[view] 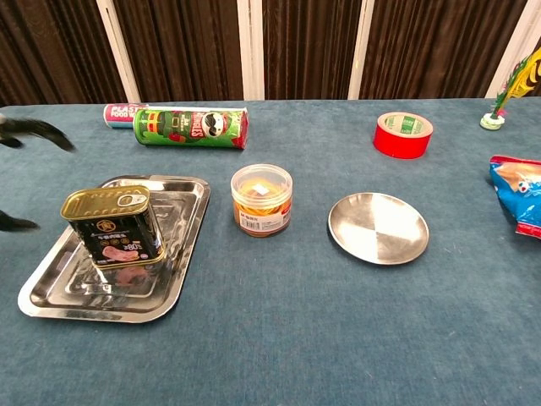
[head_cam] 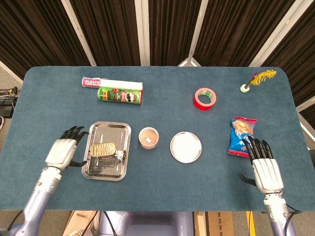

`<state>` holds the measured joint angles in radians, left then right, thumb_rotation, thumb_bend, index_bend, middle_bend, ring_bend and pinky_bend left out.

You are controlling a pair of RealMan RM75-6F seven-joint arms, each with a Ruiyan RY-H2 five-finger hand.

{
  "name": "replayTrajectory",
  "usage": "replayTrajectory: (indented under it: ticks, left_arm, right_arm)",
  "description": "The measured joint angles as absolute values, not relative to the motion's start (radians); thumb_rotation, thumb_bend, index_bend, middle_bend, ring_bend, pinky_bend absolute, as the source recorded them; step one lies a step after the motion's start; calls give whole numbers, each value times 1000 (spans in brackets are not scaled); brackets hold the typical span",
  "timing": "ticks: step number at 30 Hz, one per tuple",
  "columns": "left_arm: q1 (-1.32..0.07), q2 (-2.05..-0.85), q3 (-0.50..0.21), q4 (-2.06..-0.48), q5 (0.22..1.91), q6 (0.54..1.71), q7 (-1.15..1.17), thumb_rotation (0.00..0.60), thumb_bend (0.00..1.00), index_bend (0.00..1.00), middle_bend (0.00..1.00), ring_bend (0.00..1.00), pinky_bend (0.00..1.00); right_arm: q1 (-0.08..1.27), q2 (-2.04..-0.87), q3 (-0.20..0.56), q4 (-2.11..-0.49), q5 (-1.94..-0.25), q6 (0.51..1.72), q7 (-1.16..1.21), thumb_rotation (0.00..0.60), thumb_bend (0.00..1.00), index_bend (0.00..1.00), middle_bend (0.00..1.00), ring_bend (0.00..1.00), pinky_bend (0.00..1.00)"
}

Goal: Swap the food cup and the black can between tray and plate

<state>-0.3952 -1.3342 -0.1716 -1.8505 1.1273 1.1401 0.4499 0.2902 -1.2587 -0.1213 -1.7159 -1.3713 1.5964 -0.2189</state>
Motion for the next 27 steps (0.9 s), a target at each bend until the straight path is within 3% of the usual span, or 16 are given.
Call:
replayTrajectory:
  ticks: [9,19,27]
  left_arm:
    - [-456,-1526,-154,-1740,1097,1172,548,600,361,309,239,136,241]
    - [-473,-1580,-150,-1676,1134,1196,510,600,626,413,438,308,353]
    - [-472,-1560,-156,-1692,1166,1215,465,600,632,426,446,325,355]
  right_arm:
    - [263,-1247,-87,-1712,-1389,1577,-194,600,1,0,0,0,0]
    - [243,-1245,-54,-1707,-1401,1547,-181,600,2,0,0,0,0]
    - [227,-1247,-32,-1709,-1401,1530,-184,600,2,0,0,0,0]
